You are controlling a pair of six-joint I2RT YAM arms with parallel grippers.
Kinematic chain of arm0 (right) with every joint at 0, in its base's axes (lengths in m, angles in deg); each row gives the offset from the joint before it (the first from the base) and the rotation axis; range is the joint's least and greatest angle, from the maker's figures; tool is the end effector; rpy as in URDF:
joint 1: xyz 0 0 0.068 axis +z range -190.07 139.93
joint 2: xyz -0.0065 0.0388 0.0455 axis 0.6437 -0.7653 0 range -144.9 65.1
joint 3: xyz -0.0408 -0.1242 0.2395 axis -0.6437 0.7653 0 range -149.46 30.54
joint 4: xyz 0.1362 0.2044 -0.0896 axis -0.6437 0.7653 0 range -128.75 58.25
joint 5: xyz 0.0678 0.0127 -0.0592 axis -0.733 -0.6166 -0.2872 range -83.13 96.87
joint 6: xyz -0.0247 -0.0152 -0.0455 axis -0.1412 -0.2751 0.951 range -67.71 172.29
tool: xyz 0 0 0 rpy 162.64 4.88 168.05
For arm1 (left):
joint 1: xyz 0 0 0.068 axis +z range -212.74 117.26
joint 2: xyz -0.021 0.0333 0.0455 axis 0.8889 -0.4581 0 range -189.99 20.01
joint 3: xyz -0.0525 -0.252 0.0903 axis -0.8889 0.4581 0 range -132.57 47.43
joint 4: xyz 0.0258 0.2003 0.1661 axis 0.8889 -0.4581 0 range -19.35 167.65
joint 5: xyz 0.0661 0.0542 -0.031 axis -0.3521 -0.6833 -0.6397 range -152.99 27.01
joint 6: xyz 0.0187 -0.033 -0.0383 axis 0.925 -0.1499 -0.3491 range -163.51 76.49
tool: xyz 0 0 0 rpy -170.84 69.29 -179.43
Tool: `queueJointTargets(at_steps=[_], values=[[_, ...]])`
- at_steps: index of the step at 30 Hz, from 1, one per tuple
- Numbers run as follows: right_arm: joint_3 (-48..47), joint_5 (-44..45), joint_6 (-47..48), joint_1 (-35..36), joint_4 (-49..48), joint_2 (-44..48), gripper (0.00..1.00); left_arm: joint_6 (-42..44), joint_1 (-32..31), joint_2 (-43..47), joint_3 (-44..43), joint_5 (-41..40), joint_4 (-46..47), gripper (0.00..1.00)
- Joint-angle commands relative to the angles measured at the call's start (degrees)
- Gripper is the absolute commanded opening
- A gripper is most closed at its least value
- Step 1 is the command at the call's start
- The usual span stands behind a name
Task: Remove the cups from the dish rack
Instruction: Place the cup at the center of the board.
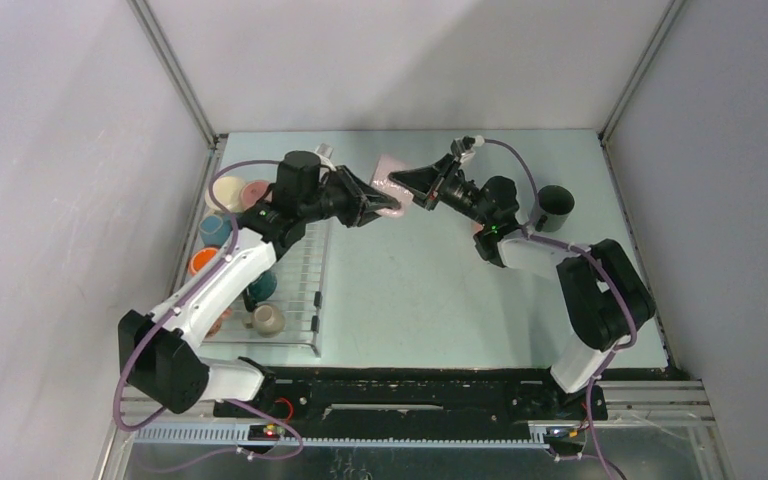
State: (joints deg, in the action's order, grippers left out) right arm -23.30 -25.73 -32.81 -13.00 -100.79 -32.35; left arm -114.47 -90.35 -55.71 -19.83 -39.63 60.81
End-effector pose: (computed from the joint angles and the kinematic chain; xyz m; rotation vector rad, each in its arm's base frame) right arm 0.3222 0.1861 0.2826 0.1942 1.5973 1.9598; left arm 0.2615 -0.1527 0.3470 -0.5690 2.2463 -1.4130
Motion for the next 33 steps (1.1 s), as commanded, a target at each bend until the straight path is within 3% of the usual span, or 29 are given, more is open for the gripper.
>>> queueJointTargets(at_steps=[1,3,8,14,17,23,33], values=[[-1.7,0.2,0.5,-0.1,0.4,4.2,0.03,0.0,0.0,4.0,1.8,4.9,10.7,0.01],[-1.7,0.4,2.4,-0.1,3.2,5.5,0.00,-0.1,0.0,4.9,3.3,5.0,11.7,0.13],[-1.7,3.4,10.1,0.6,13.9,11.1,0.00,2.0,0.0,6.5,7.0,5.5,12.1,0.59],[-3.0,6.8,19.2,0.8,29.2,16.8,0.00,6.8,0.0,8.8,10.7,5.6,10.6,0.84],[-5.6,9.1,24.7,0.9,43.0,19.4,0.00,10.2,-0.1,10.6,12.0,5.4,9.3,0.95],[-13.2,17.9,36.7,1.1,73.2,24.7,0.00,20.0,-0.8,13.7,11.0,3.6,2.0,1.00],[-18.1,34.5,44.9,-2.1,107.8,34.7,0.00,31.4,-7.6,14.7,7.3,-3.6,-4.9,1.00]])
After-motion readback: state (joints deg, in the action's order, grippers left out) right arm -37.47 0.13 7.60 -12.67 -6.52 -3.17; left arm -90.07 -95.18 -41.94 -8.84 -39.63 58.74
